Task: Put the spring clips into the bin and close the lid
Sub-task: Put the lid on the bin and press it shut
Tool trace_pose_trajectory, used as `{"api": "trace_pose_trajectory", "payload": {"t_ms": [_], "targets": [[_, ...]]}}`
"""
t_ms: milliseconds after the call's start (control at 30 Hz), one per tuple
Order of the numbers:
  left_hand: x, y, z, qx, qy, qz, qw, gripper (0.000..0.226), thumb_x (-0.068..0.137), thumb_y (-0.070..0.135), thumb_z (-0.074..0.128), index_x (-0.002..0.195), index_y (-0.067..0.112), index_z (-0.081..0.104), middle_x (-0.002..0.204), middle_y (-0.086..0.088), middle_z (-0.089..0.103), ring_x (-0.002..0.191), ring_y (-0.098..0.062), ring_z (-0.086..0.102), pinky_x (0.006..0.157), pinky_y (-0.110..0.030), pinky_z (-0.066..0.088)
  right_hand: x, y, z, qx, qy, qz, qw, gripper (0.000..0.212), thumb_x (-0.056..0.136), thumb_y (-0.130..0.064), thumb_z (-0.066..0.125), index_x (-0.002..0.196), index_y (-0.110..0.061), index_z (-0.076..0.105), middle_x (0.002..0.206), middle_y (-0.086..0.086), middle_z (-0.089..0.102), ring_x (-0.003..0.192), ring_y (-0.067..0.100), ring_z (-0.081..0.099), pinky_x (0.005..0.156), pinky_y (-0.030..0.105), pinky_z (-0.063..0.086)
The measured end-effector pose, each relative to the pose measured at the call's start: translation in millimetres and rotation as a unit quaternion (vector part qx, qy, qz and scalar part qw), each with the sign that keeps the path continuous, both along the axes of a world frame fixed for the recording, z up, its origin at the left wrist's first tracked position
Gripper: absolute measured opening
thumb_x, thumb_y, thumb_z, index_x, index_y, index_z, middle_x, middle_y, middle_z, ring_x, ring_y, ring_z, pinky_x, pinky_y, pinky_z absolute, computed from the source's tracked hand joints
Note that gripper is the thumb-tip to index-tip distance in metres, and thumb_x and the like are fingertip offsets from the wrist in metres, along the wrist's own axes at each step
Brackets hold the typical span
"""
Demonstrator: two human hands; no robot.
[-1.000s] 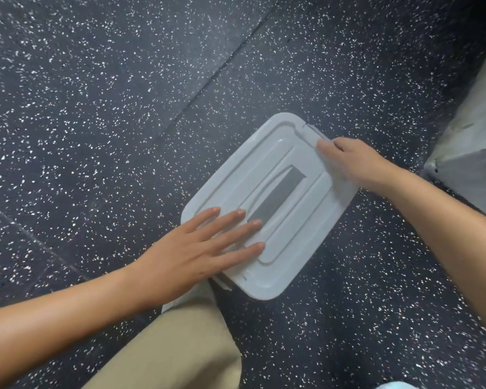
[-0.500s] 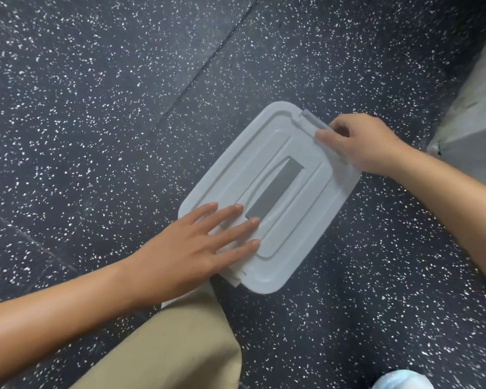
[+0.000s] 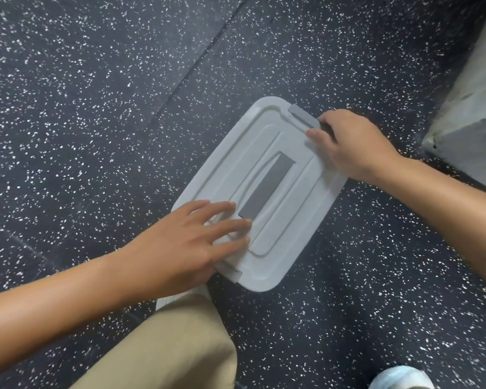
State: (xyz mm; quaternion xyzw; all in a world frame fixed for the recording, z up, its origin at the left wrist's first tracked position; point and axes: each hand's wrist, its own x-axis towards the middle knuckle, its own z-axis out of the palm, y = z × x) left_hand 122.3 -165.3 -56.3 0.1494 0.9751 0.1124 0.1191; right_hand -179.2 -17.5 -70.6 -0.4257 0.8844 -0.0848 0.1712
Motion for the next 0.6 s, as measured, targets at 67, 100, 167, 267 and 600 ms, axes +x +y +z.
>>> {"api": "trace_pose_trajectory", "payload": {"t_ms": [67,100,167,267,600], "targets": [[-6.0,3.5,6.5,0.017,0.002,0.018,1.000,0.044,0.086,0.037,0.054,0.127,0.022,0.064,0.142,-0.003,0.057,0.133,-0.036,0.049,0.100,-0.050,0.045,1.6,8.0,5.0,0.004,-0.017,0.017,1.000,0.044,0.097,-0.057,0.034,0.090,-0.018,0.052,0.088,0.002,0.055,0.078,0.027,0.056,0.065,0.043,0.045],[-10.1,5.2,10.0,0.031,0.003,0.031,0.999,0.040,0.089,0.043,0.055,0.122,0.023,0.066,0.137,-0.002,0.059,0.129,-0.034,0.051,0.098,-0.048,0.046,3.2,13.1,8.1,0.016,-0.019,0.027,0.999,0.046,0.097,-0.059,0.033,0.102,-0.017,0.053,0.099,0.004,0.057,0.086,0.030,0.059,0.070,0.045,0.048],[-21.8,8.7,14.0,0.047,0.011,0.046,0.998,0.036,0.091,0.048,0.054,0.113,0.022,0.068,0.129,0.000,0.061,0.122,-0.029,0.053,0.093,-0.046,0.047,6.4,29.3,13.2,0.065,-0.022,0.043,0.997,0.062,0.097,-0.061,0.031,0.136,-0.014,0.041,0.134,0.009,0.051,0.110,0.034,0.057,0.086,0.050,0.049],[-41.8,19.0,13.0,0.055,0.025,0.046,0.997,0.032,0.093,0.043,0.055,0.112,0.020,0.068,0.124,0.000,0.063,0.113,-0.028,0.056,0.085,-0.045,0.051,9.3,62.4,19.1,0.093,-0.058,0.041,0.993,0.078,0.095,-0.064,0.031,0.156,-0.019,0.009,0.158,0.006,0.028,0.130,0.031,0.048,0.098,0.049,0.044],[-103.2,77.8,-0.1,0.097,0.031,0.007,0.995,0.027,0.095,0.033,0.058,0.112,0.016,0.068,0.118,-0.002,0.065,0.099,-0.028,0.060,0.074,-0.047,0.052,14.0,156.3,-9.2,0.142,-0.155,0.071,0.975,0.079,0.091,-0.068,0.026,0.156,-0.027,0.008,0.159,0.001,0.030,0.137,0.019,0.041,0.107,0.039,0.039]]}}
